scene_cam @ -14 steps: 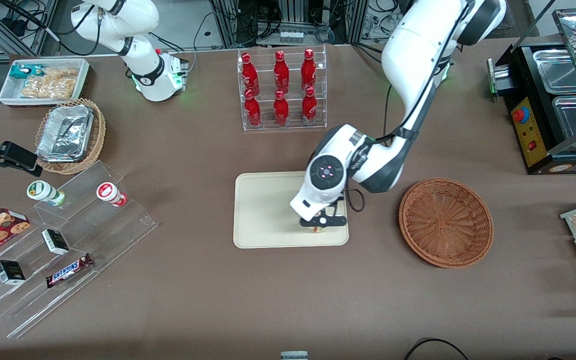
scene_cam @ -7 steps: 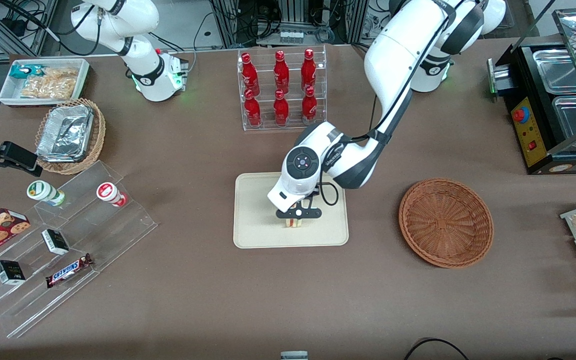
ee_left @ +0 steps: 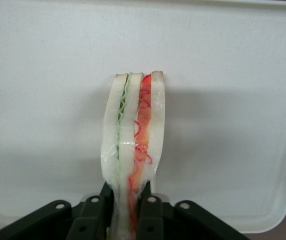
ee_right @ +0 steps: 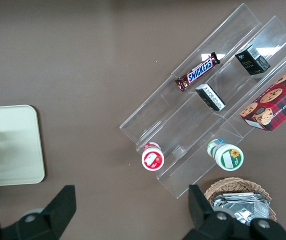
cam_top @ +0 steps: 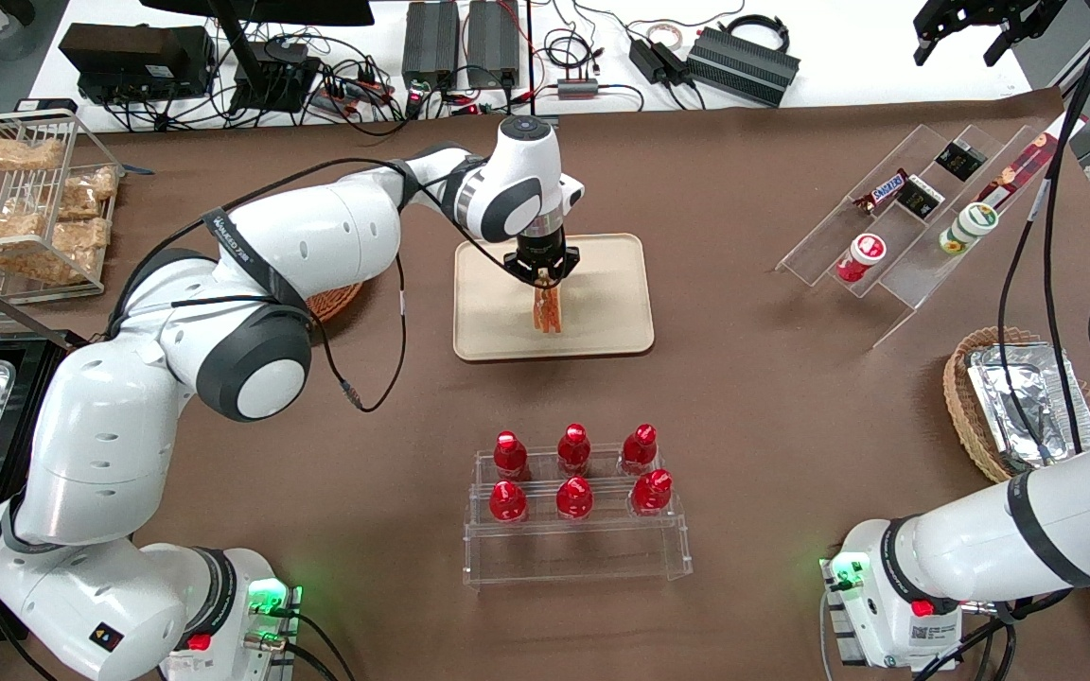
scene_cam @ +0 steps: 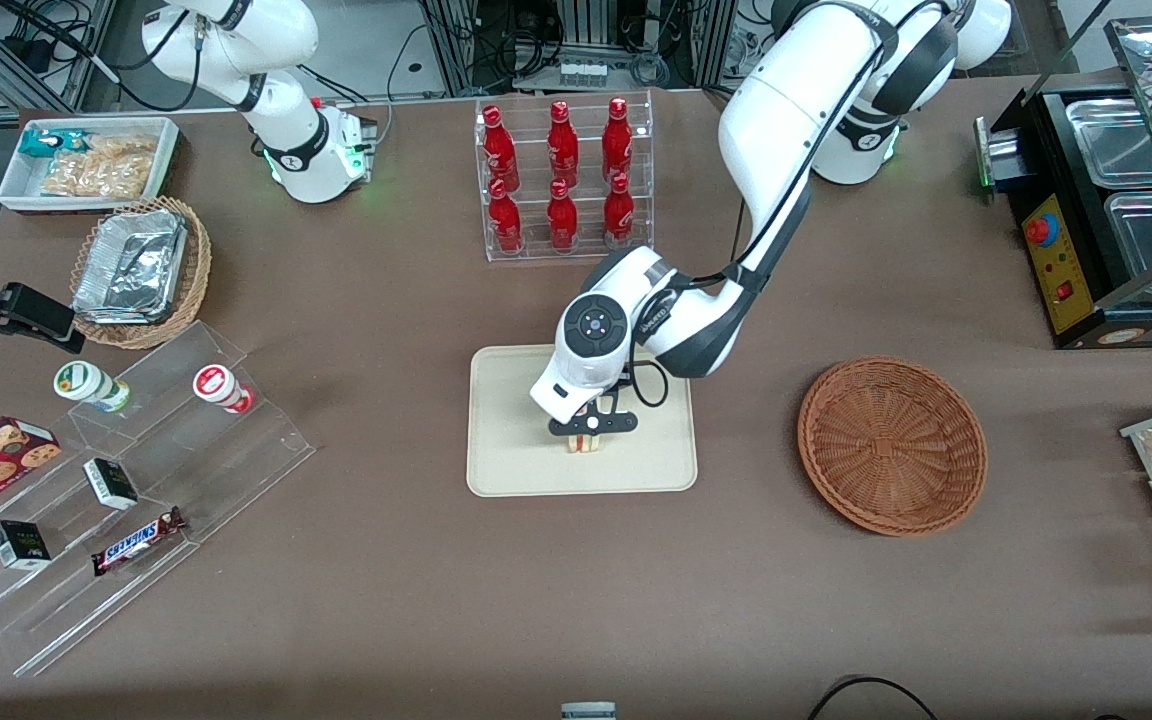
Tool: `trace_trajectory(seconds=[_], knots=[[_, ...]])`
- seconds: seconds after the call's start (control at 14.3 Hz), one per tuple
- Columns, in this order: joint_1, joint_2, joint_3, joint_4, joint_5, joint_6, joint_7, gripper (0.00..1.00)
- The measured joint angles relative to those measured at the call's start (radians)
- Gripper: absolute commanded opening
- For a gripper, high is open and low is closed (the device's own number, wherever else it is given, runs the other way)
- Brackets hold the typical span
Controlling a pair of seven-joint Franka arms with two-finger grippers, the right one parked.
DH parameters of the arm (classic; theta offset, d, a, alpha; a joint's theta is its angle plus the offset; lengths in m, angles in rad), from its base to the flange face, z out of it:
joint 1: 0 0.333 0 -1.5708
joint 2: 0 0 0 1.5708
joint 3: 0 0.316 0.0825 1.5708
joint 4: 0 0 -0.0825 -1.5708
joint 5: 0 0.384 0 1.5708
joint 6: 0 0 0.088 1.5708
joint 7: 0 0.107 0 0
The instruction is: Place sandwich from basket to tray
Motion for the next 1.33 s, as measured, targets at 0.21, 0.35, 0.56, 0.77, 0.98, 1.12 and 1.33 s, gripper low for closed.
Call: trace_trajectory(seconds=[0.21,0.35,0.56,0.77,0.98,1.12,1.33], knots=[[-0.001,0.003,0.0,0.004,0.0,0.018,-0.001,1.0],[-0.001,-0.014,0.003,0.023,0.002,0.009,-0.002,1.0],[0.002,-0.103,0.036,0.048,0.027,-0.123,-0.004,1.0],[0.015,-0.216,0.126,0.045,0.043,-0.279,-0.009,1.0],[0.109,-0.291,0.147,-0.011,0.043,-0.337,0.021,1.0],[0.175,-0.336,0.147,-0.068,0.038,-0.344,0.099,1.0],[0.251,-0.424,0.148,-0.162,0.035,-0.376,0.215,1.0]])
